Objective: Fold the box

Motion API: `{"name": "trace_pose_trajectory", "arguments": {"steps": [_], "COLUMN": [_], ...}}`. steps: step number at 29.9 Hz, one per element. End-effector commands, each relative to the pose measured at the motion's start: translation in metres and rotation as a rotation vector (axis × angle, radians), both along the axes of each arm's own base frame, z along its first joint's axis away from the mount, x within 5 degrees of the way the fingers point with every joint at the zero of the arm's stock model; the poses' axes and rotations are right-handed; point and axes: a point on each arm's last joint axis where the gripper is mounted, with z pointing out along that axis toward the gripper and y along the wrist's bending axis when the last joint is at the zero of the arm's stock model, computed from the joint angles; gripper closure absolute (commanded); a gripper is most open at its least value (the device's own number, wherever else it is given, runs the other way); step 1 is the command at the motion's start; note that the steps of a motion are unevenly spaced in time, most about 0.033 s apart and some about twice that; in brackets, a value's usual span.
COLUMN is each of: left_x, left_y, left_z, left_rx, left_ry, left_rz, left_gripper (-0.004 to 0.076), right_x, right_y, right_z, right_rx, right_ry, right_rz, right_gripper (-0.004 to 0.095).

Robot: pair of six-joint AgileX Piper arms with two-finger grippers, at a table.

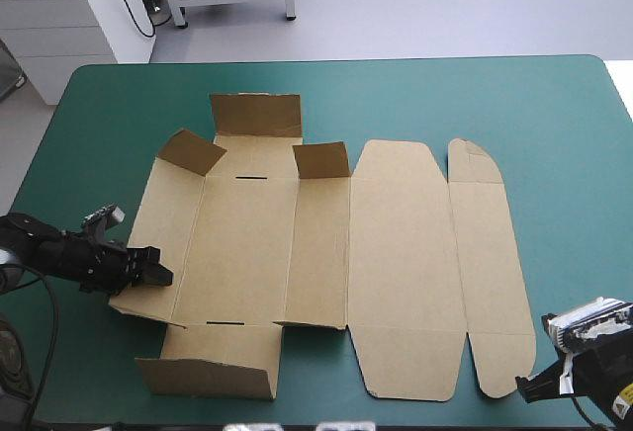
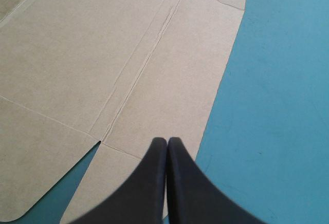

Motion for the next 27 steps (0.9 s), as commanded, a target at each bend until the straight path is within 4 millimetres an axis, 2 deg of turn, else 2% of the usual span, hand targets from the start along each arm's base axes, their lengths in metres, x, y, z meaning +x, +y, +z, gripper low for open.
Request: {"name": "trace_pose_trajectory", "arguments": {"steps": [1,2,3,7,10,13,16,21,27], "left_x": [0.005,0.005,0.006,0.009,0.013,0.017,0.020,0.028,0.050], "left_y": [-0.002,-0.002,-0.002,-0.007,-0.013,-0.016,-0.017,-0.027,-0.068], "left_z": [0.013,0.013,0.013,0.019,0.030,0.040,0.045,0.060,0.104], "left_rx": [-0.048,-0.047,-0.046,-0.099,-0.182,-0.248,-0.214,-0.079,0.060], "left_ry": [-0.050,-0.058,-0.070,-0.147,-0.270,-0.313,-0.276,-0.272,-0.376], "left_rz": [0.028,0.030,0.020,-0.029,-0.117,-0.122,-0.133,-0.277,-0.450], "left_gripper": [0.0638,0.0702,0.0729,0.0729,0.0729,0.0729,0.0729,0.0729,0.0729], "right_x": [0.004,0.004,0.004,0.004,0.004,0.003,0.002,0.002,0.002], "right_y": [0.001,0.001,0.001,0.001,0.001,0.001,0.001,0.001,0.001], "right_z": [0.013,0.013,0.013,0.013,0.012,0.011,0.010,0.010,0.010], "right_rx": [0.009,0.011,0.011,0.013,0.015,0.012,0.008,0.008,0.008], "right_ry": [-0.084,-0.084,-0.084,-0.083,-0.076,-0.064,-0.049,-0.049,-0.049], "right_rz": [0.000,-0.001,-0.001,0.000,0.001,0.001,0.000,0.000,0.000], "right_gripper": [0.0929,0.0929,0.0929,0.0929,0.0929,0.0929,0.0929,0.0929,0.0929]}}
